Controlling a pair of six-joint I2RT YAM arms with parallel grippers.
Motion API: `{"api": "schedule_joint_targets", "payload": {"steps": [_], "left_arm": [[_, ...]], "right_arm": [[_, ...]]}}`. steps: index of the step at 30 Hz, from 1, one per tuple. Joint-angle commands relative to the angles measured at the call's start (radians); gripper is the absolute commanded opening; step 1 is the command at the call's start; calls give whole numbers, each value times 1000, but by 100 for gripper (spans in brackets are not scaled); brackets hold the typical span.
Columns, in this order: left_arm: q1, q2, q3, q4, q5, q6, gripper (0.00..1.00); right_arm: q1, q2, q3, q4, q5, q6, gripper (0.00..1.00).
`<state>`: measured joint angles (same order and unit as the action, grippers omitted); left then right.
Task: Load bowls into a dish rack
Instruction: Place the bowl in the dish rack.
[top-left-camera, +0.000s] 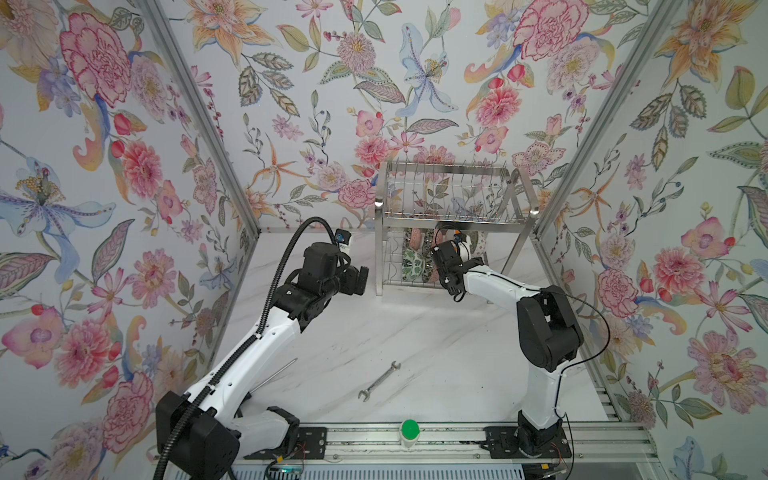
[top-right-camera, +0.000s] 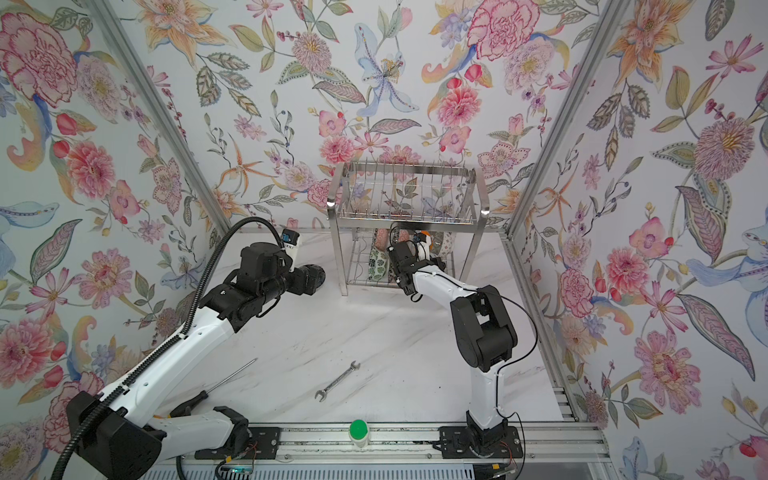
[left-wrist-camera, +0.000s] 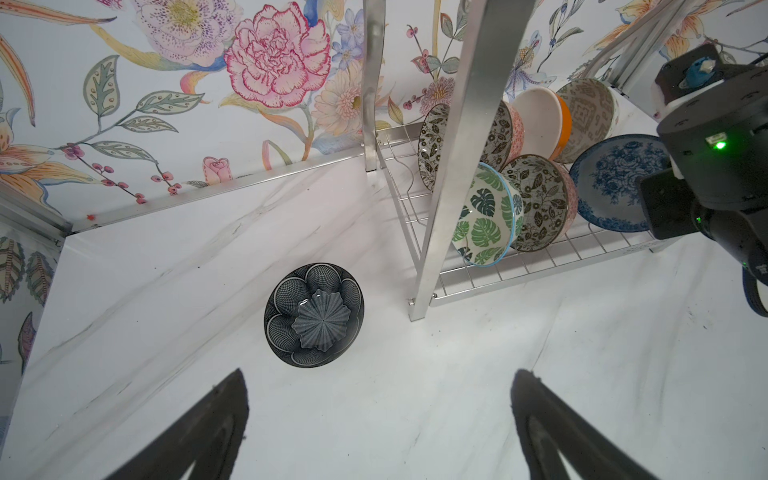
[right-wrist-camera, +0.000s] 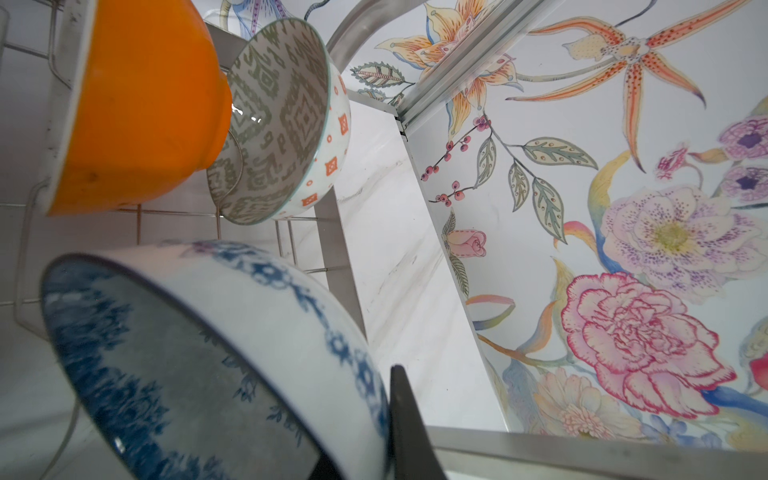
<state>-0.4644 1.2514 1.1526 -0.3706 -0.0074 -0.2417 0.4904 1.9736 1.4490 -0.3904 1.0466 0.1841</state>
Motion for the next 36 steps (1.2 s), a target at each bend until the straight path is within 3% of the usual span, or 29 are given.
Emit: {"api": "schedule_joint_targets", "payload": {"steps": [1,36], "left_arm": [[10,5,27,-31,-3,21,99],[20,19,31,-47,-2,25,99]], "right_arm": [[-9,24,46,30,36,23,0],[-9,157,120,20,53,34,0]]}}
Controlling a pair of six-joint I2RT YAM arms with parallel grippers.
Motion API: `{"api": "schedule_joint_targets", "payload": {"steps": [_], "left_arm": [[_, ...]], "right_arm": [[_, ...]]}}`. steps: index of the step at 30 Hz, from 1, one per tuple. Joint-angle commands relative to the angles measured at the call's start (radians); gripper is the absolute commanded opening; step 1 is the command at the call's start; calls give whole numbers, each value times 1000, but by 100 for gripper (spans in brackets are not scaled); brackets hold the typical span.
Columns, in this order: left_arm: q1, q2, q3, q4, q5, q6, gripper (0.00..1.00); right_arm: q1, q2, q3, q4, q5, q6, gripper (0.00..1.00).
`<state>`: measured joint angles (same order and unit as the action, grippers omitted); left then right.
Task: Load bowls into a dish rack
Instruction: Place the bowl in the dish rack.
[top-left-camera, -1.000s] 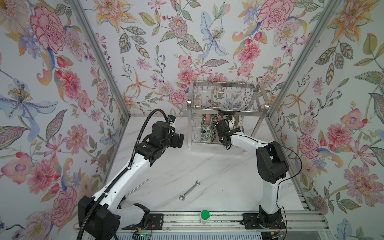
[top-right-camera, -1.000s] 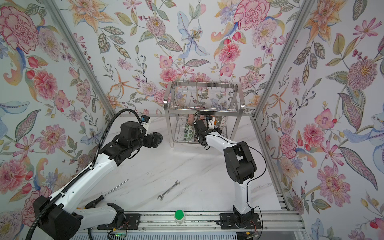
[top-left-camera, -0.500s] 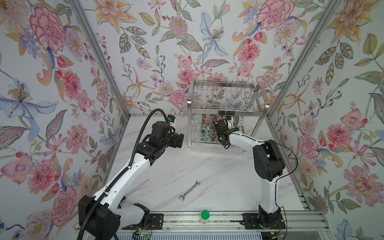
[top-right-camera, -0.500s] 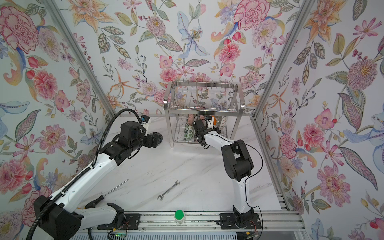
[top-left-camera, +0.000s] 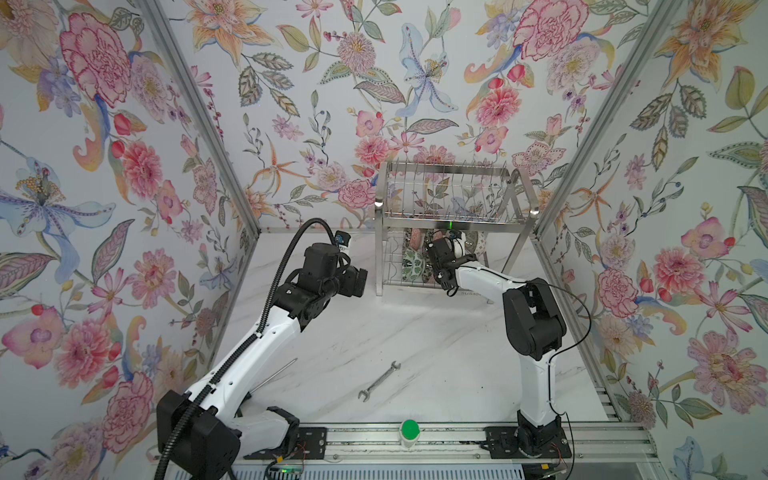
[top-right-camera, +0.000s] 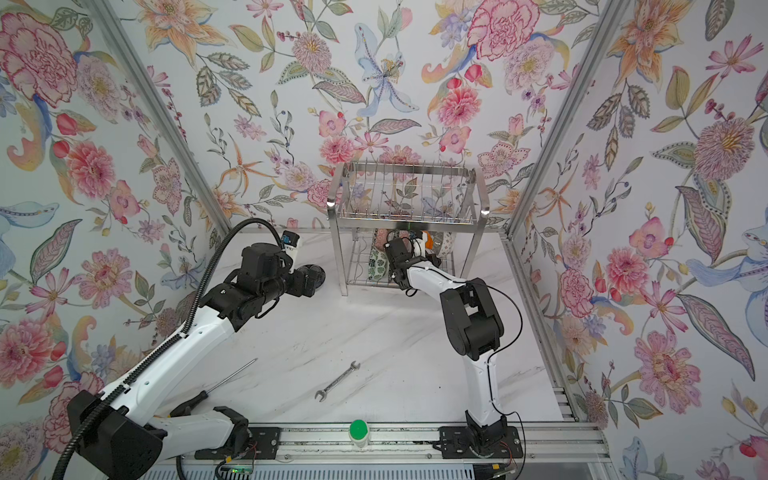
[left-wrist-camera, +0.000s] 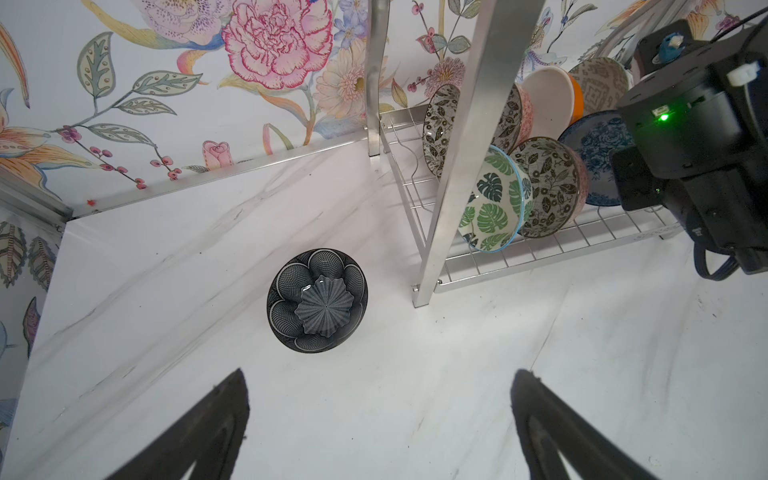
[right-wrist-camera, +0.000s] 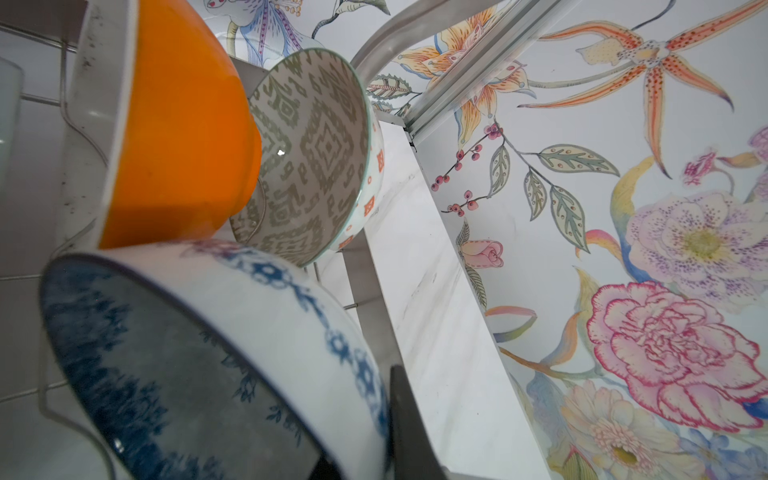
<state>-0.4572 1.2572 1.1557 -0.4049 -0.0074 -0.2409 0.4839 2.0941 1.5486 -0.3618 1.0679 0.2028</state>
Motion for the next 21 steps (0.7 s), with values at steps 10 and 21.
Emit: {"api": "schedule_joint_targets", "payload": {"steps": [10,21], "left_arm": [[14,13,26,-14,2,24,99],[15,13,25,-13,6,25,99]], "right_arm": [[-1,51,18,-17,67,16,0],[6,58,13,-30,88,19,0]]}}
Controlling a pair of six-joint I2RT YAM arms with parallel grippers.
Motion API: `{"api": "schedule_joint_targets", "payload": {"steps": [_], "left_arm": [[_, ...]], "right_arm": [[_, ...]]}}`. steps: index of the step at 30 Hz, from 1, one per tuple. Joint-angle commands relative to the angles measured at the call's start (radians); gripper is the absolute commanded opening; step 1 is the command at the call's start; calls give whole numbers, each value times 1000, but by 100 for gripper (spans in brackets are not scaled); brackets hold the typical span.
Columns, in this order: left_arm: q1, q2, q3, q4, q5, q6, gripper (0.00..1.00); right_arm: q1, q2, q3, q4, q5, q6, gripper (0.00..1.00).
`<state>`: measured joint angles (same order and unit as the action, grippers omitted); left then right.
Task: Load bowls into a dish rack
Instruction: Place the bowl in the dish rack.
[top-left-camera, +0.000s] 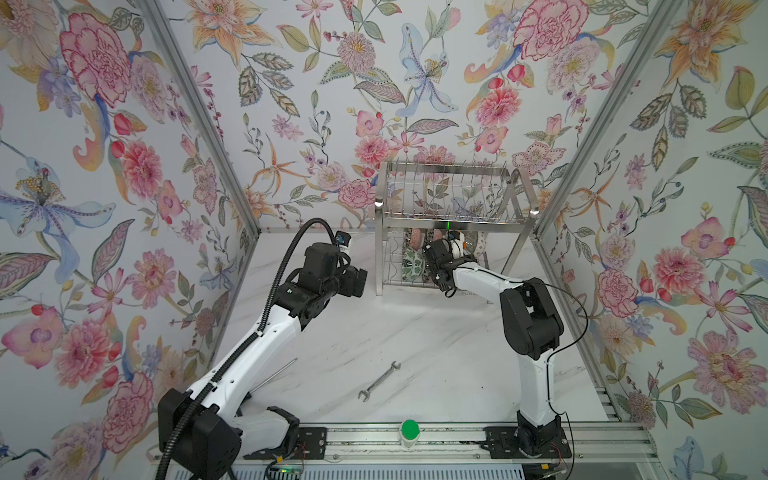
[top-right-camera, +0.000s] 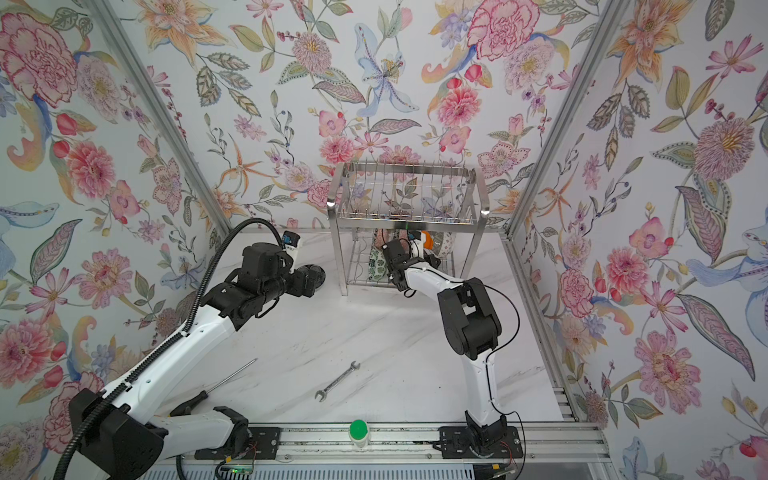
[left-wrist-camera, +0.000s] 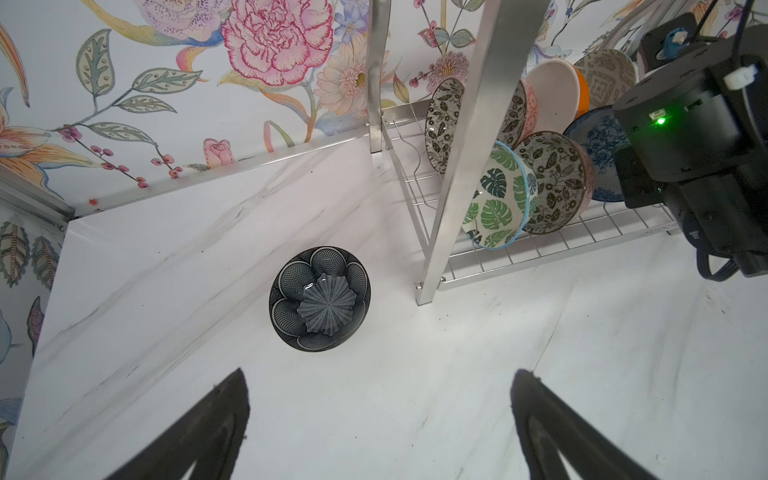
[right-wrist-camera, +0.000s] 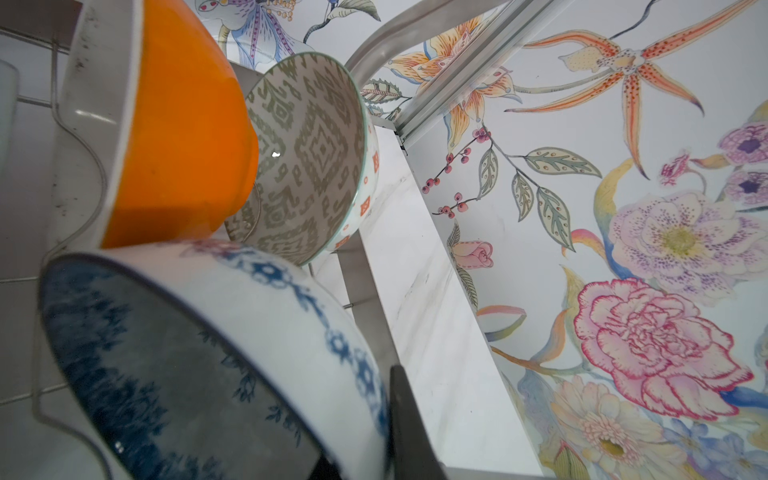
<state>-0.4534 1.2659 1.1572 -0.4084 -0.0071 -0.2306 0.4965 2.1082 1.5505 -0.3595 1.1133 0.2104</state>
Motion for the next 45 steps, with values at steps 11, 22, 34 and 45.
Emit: {"api": "schedule_joint_targets", "payload": {"steps": [11,22,34,45], "left_arm": [[13,7,27,-10,7,15,99],[12,5,32,-16,8,17,99],[14,-5,32,-21,7,19,99],[13,7,21,-9,10,19,99]], "right_arm": [[-4,52,15,-44,86,12,0],[25,73,32,-47,16,37,7],[37,82,51,-51,2,39,27],[22,-23,-4,-52,-94,46,36]]}}
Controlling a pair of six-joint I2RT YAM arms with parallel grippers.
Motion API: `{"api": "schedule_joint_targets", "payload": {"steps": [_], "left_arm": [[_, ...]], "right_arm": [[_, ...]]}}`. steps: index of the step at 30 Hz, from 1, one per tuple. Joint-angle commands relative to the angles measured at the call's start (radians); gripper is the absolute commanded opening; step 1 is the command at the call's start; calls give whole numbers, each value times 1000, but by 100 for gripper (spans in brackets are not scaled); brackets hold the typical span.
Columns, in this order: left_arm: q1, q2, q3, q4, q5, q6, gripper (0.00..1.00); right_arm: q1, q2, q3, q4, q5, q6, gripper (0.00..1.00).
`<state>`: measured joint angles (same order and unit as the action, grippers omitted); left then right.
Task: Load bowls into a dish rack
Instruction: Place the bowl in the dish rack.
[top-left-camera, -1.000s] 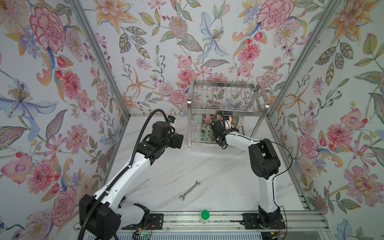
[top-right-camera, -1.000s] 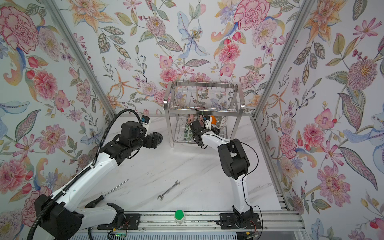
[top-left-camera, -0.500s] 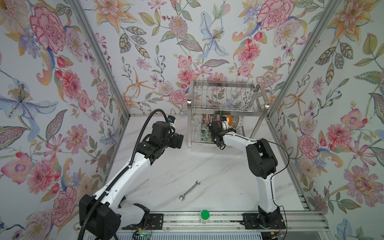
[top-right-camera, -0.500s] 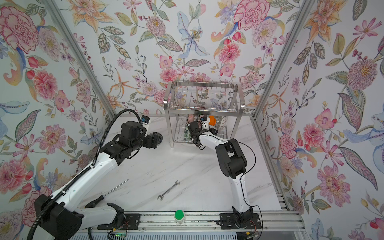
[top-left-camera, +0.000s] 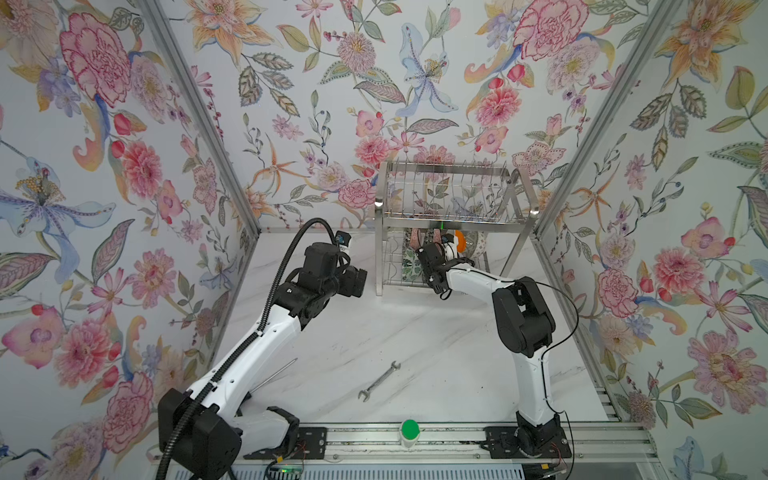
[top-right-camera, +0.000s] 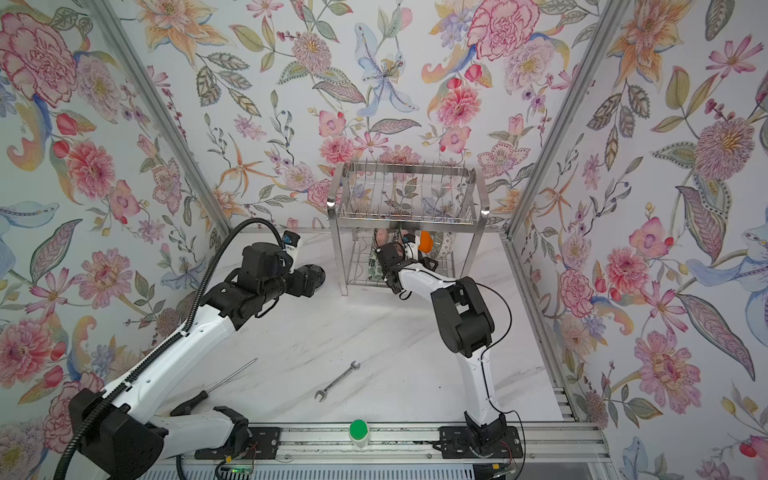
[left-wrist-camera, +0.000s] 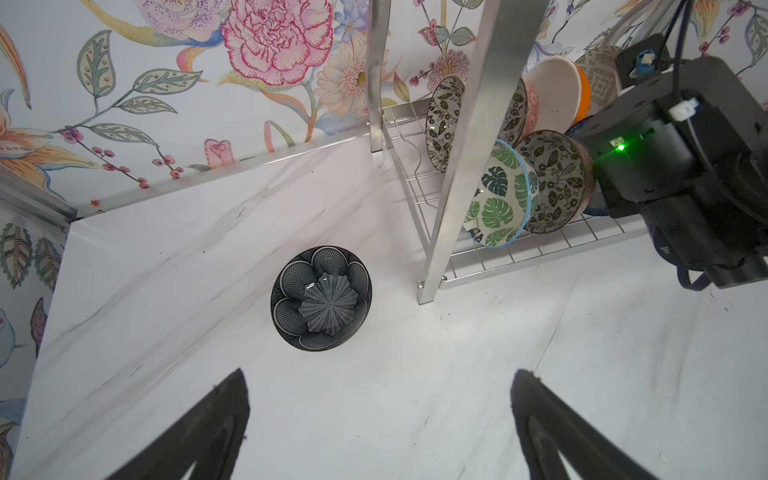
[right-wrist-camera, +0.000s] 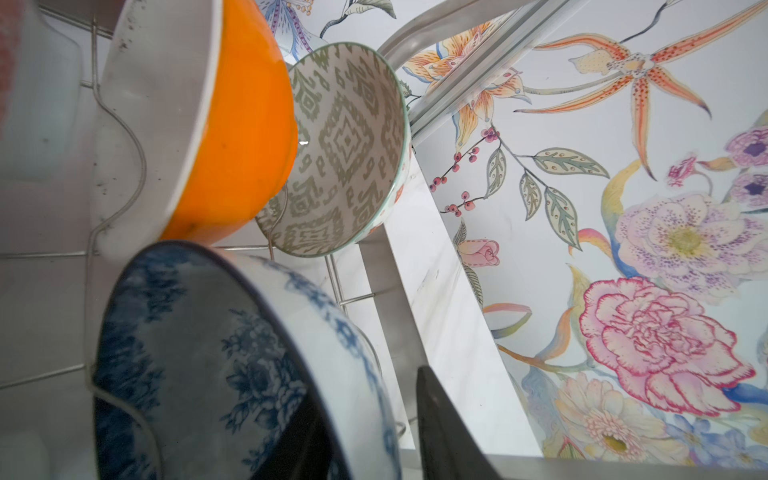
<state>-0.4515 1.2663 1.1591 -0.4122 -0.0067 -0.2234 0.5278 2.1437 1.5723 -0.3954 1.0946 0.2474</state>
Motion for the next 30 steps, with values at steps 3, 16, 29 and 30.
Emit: {"api": "schedule_joint_targets", "payload": {"steps": [3,16,29,30], "left_arm": [[11,12,15,1,16,10,99],[14,12,12,11,19,6,99],[76,62,-26,40,-77,-87,99],[87,70,-29,40,-91,-105,99]], "right_arm": [[-19,-123,-73,20,-188,-1,38],[-23,-296,-205,143,-369,-44,76],[-2,-606,-483,296,-554,-134,99],[2,-640,-513,305,-587,-144,99]]}}
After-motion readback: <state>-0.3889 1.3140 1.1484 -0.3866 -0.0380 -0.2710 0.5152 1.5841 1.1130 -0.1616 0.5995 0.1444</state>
